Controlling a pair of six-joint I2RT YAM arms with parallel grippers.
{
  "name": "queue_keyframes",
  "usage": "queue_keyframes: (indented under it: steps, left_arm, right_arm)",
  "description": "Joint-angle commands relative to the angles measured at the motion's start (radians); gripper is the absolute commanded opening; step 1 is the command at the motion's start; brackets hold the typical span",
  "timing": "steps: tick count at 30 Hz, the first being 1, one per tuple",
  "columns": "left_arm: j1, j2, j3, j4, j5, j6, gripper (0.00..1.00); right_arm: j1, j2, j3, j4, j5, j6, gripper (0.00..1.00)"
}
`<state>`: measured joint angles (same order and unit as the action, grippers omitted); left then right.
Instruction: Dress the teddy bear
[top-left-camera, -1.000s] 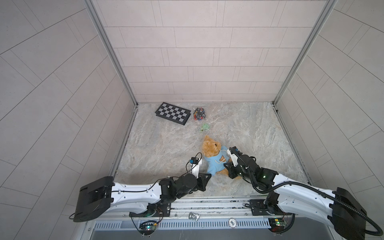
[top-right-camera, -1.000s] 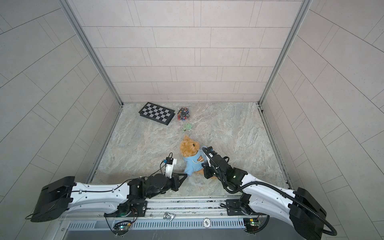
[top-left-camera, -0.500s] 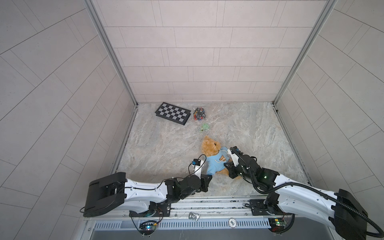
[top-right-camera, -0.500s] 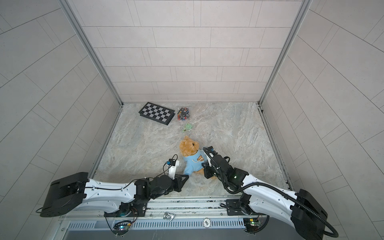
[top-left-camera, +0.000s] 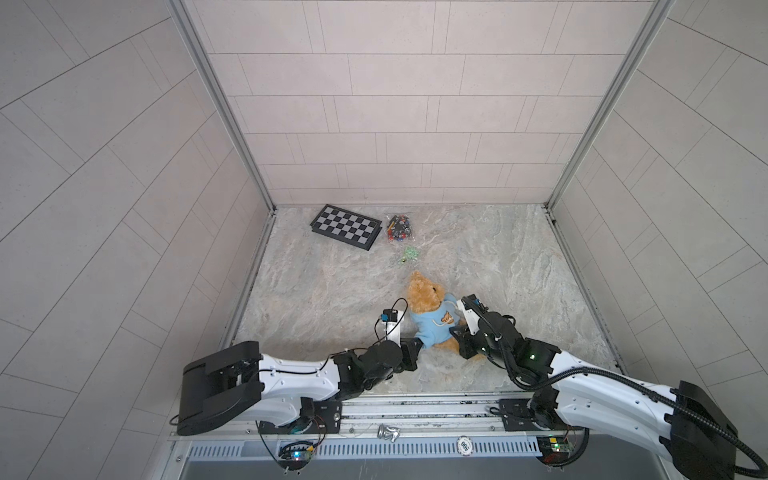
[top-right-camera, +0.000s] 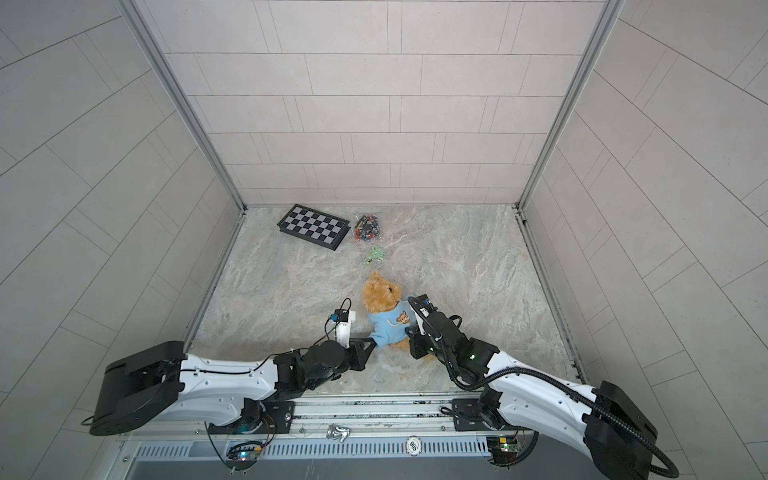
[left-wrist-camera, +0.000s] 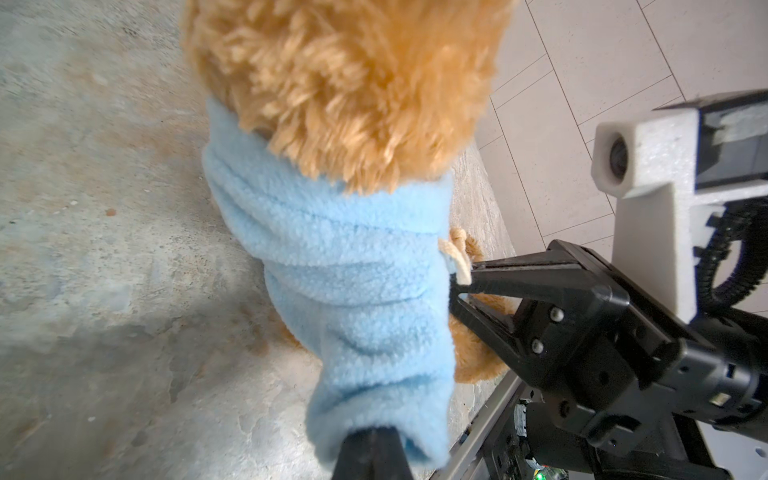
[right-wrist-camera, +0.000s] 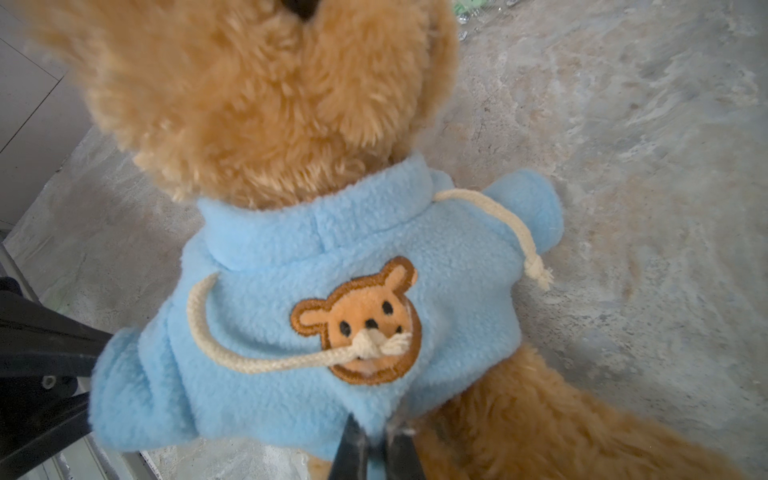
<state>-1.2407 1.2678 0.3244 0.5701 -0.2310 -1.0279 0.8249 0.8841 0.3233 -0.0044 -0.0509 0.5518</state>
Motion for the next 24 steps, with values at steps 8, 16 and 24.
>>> queue_keyframes:
  steps: [8, 16, 24]
  left_arm:
    - [0.018, 0.096, 0.074, 0.092, 0.014, -0.021, 0.31]
    - [0.039, 0.169, 0.089, 0.113, -0.046, -0.124, 0.34]
    - [0.067, 0.264, 0.086, 0.296, -0.084, -0.151, 0.22]
  right_arm:
    - [0.009, 0.017, -0.011, 0.039, -0.003, 0.031, 0.0]
    - [0.022, 0.039, -0.027, 0.075, -0.005, 0.041, 0.0]
    - [0.023, 0.052, -0.048, 0.092, -0.004, 0.045, 0.0]
